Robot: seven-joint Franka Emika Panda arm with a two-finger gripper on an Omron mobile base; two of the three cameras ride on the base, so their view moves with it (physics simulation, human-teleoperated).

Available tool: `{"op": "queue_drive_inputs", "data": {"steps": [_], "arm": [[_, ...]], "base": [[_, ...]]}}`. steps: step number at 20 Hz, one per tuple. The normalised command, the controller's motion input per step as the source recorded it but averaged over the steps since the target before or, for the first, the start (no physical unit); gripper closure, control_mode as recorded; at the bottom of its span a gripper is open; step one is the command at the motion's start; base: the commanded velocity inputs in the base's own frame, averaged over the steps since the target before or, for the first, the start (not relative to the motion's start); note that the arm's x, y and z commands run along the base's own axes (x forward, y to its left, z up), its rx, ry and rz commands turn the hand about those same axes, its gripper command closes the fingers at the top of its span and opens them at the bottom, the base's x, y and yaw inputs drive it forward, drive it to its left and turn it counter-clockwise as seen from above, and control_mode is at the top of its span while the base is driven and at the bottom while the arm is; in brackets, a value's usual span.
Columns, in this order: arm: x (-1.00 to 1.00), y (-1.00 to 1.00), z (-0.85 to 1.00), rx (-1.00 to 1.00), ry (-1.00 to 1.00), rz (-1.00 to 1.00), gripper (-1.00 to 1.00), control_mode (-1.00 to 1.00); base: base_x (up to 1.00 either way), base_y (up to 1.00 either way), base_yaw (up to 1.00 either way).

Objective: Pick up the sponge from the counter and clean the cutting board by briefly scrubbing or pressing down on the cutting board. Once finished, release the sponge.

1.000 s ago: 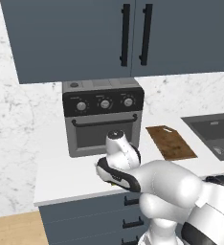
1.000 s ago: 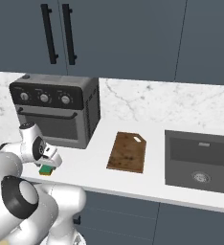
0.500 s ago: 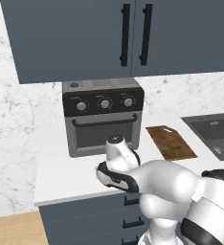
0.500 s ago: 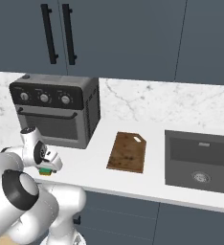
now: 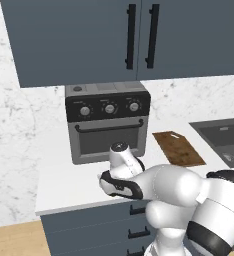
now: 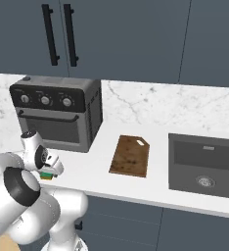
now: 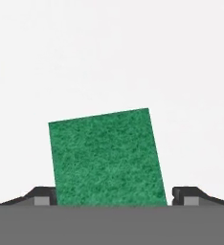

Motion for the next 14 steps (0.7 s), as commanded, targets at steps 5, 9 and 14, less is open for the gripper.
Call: {"op": "queue_drive_inputs", "data": {"steps": [5, 9, 14], "arm": [[0.05, 0.0, -0.09, 0.0, 0.0, 0.0, -1.0, -1.0], [0.0, 0.01, -0.19, 0.0, 0.05, 0.0, -1.0, -1.0], [0.0, 0.14, -0.29, -0.04, 0.08, 0.0, 1.0, -1.0]], "base": [[0.0, 0.0, 0.0], [0.0, 0.0, 0.0], [0.0, 0.0, 0.0]]}}
